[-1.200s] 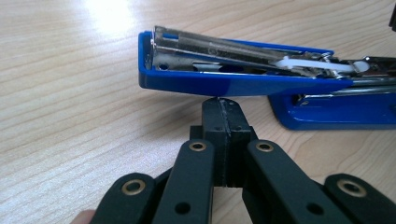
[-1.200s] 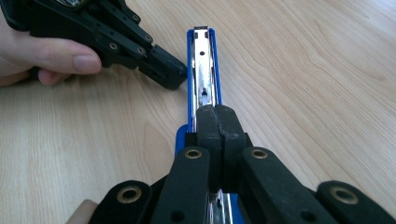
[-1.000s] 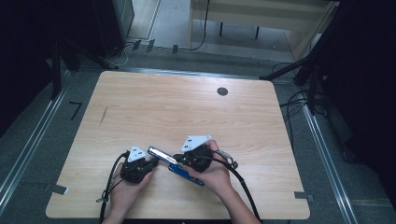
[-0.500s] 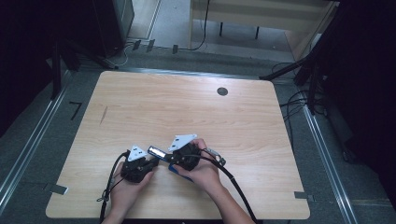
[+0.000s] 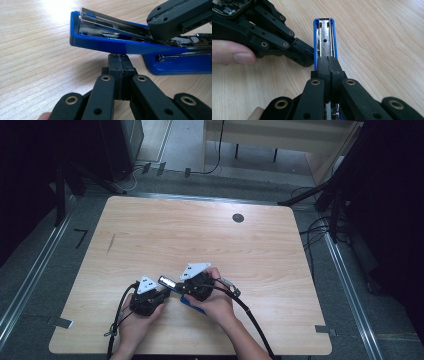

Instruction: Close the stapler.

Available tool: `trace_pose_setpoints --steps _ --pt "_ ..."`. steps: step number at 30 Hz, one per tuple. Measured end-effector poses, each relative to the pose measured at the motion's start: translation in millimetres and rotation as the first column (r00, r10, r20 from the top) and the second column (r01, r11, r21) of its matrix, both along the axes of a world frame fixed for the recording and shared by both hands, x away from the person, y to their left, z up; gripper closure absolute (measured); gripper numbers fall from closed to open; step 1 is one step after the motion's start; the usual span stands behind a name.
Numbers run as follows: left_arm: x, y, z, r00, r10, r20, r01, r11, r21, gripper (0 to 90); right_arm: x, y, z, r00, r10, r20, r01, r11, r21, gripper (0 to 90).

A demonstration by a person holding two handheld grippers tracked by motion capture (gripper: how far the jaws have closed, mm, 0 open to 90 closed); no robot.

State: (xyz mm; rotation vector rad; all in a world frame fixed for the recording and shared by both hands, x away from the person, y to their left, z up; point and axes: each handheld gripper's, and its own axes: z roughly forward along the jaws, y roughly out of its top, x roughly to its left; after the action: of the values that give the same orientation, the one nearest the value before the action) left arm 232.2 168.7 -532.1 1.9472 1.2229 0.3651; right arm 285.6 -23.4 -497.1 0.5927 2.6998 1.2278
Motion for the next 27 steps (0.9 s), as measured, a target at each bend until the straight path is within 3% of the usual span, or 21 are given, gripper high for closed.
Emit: trace_pose_setpoints --steps 7,14,17,21,27 --pt "-3.5 -2.3 3.6 0.9991 -0.011 0.041 0.012 0.9992 -0.038 90.0 -0.5 -2.8 3.3 0.9999 -0.005 0.009 0.005 1.0 0.019 90.0" --pt "-8.4 -12.8 3.9 0.9953 -0.048 0.083 0.051 0.9981 -0.035 90.0 -4.0 -10.1 7.9 0.9996 -0.013 0.026 0.011 0.999 0.045 90.0" --pt "-9.1 -14.8 2.7 0.9955 -0.054 0.078 0.057 0.998 -0.029 90.0 -6.0 -13.4 9.1 0.9995 -0.019 0.025 0.017 0.998 0.06 90.0" --pt "-9.6 -15.1 2.7 0.9965 -0.066 0.051 0.07 0.9949 -0.073 90.0 -8.6 -18.6 11.3 0.9993 -0.023 0.029 0.021 0.997 0.07 90.0" --pt "-11.7 -21.4 0.9 0.9952 -0.092 0.032 0.094 0.9925 -0.078 90.0 -13.3 -29.2 15.0 0.9986 -0.034 0.041 0.031 0.996 0.087 90.0"
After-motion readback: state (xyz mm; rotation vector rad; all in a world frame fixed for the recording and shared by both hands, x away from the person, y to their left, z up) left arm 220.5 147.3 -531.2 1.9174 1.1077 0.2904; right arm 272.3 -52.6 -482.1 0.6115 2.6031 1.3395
